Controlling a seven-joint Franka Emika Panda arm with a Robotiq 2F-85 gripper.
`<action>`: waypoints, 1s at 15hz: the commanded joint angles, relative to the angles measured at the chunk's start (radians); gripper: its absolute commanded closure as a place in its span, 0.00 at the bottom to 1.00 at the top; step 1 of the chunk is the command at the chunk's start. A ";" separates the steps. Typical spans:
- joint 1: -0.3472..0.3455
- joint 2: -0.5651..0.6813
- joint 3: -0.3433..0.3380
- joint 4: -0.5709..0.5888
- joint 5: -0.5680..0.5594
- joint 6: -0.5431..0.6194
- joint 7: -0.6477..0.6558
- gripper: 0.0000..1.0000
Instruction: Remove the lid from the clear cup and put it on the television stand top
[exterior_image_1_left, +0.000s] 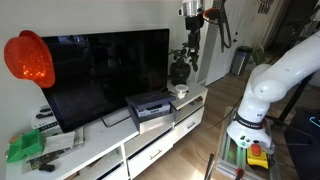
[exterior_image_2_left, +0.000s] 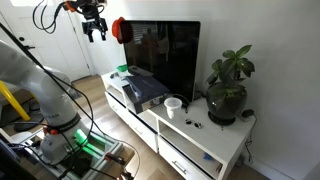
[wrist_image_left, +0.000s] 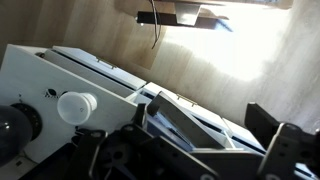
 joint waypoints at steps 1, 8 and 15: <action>0.022 0.003 -0.015 0.003 -0.007 -0.004 0.010 0.00; 0.005 0.020 -0.057 -0.099 -0.060 0.081 -0.044 0.00; -0.046 0.013 -0.208 -0.393 -0.230 0.478 -0.117 0.00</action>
